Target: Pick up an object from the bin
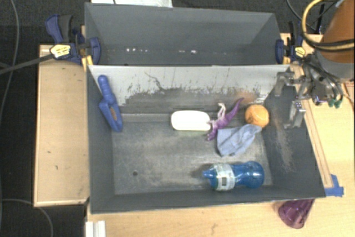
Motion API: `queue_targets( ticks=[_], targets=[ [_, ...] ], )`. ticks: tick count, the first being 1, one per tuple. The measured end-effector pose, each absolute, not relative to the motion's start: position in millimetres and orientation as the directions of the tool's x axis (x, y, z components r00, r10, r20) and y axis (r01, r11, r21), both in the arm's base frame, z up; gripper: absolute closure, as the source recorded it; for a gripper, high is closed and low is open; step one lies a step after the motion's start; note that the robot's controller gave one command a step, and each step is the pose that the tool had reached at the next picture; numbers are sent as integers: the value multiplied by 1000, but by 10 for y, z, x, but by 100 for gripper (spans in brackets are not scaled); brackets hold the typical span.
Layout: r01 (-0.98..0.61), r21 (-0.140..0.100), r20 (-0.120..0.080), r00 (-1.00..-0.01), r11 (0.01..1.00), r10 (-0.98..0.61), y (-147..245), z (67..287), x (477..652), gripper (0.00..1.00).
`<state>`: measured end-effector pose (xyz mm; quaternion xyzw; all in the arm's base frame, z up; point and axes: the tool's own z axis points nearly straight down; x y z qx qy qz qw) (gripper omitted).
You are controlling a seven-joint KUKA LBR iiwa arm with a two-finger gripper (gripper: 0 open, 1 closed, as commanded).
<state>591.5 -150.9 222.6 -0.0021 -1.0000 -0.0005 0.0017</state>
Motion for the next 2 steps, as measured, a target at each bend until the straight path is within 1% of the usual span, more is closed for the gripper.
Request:
queue_targets(
  ticks=[1,2],
  targets=[
    [0,-1,-5,-1000,1000,0,-1502,2278,5931,0],
    [-190,-1,-4,-982,982,-190,-1333,1792,5845,0]
  ],
)
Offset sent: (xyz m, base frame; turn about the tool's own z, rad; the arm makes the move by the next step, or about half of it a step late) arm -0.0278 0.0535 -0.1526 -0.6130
